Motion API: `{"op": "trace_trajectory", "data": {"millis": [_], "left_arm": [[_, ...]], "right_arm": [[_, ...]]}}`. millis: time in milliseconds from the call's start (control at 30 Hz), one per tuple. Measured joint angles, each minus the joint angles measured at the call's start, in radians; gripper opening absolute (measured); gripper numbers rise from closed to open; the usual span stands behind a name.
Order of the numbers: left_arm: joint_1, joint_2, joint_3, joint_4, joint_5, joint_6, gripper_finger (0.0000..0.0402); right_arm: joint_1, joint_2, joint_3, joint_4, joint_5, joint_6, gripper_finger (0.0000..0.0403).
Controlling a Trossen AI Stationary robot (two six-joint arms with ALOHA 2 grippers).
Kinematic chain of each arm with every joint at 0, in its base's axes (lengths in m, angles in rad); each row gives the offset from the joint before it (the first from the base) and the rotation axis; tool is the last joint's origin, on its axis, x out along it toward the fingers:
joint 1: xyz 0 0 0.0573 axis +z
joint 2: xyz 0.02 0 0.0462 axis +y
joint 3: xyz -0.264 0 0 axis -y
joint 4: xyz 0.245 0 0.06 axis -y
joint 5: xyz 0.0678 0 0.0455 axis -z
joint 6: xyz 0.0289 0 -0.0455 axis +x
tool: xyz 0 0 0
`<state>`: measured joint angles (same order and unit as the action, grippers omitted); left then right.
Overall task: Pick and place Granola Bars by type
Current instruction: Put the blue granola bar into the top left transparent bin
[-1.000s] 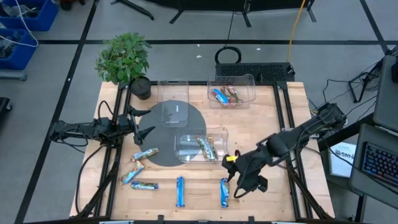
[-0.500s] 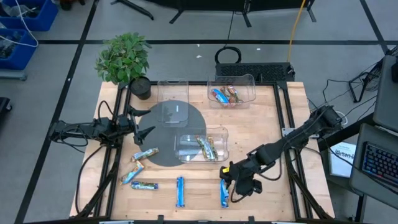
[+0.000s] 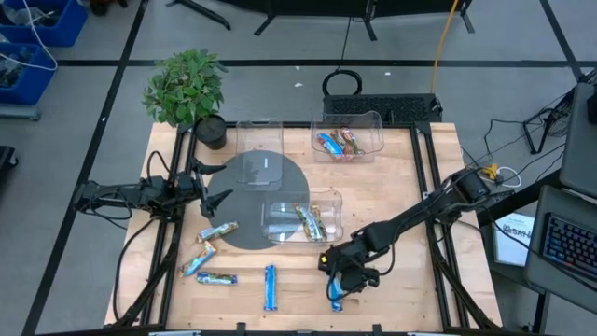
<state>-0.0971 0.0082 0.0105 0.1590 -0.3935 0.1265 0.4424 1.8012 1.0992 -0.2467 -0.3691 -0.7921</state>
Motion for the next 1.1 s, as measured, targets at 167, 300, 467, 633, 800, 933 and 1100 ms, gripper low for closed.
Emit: {"op": "trace_trajectory", "data": {"millis": [167, 300, 467, 633, 800, 933, 1100], "left_arm": [[0.000, 0.000, 0.000, 0.001, 0.000, 0.000, 0.0379], [0.000, 0.000, 0.000, 0.001, 0.000, 0.000, 0.0379], [0.000, 0.000, 0.000, 0.000, 0.000, 0.000, 0.0379], [0.000, 0.000, 0.000, 0.000, 0.000, 0.000, 0.0379], [0.000, 0.000, 0.000, 0.000, 0.000, 0.000, 0.0379], [0.000, 0.000, 0.000, 0.000, 0.000, 0.000, 0.0379], [0.000, 0.000, 0.000, 0.000, 0.000, 0.000, 0.0379]], "right_arm": [[-0.005, 0.054, 0.000, -0.011, 0.000, -0.025, 0.0256], [-0.011, 0.084, 0.002, -0.007, 0.047, -0.025, 0.0251], [-0.021, 0.100, 0.004, -0.050, 0.044, 0.018, 0.0207], [-0.019, 0.098, 0.002, -0.059, 0.051, 0.020, 0.0128], [-0.019, 0.099, 0.002, -0.049, 0.073, 0.108, 0.0036], [-0.020, 0.101, 0.002, -0.027, 0.084, 0.190, 0.0019], [-0.017, 0.103, 0.001, 0.019, 0.100, 0.301, 0.0016]]}}
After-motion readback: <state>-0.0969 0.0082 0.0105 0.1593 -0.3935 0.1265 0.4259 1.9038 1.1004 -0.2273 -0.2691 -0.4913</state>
